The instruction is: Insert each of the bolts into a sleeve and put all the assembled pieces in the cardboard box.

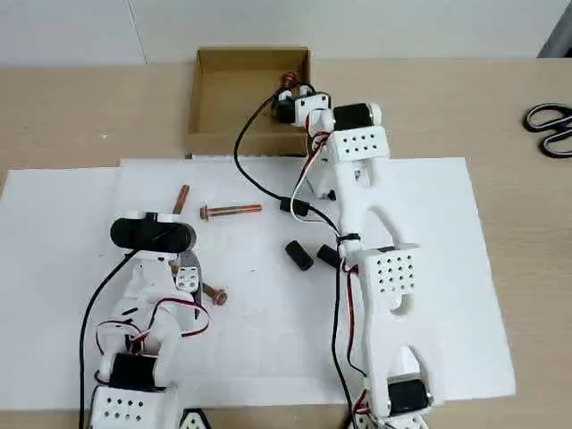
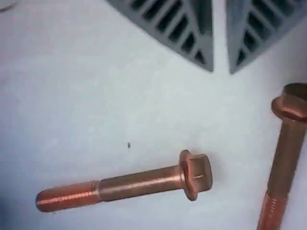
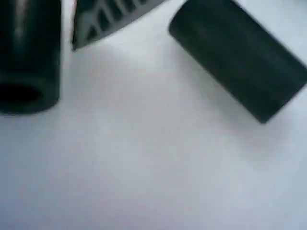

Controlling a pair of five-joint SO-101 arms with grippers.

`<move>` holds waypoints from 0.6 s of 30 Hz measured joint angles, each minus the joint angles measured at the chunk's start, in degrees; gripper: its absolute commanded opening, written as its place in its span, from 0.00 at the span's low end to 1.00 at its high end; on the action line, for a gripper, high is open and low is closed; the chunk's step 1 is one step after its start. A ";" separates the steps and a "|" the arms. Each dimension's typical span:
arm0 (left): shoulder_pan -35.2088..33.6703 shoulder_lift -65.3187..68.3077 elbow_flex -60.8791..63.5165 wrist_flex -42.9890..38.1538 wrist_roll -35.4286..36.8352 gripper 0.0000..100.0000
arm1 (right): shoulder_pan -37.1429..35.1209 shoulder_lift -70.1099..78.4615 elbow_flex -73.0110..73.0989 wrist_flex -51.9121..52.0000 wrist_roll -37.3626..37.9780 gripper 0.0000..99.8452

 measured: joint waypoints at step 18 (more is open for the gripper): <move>0.00 0.00 0.00 0.00 0.00 0.01 | 0.09 1.58 -1.23 -0.18 0.09 0.00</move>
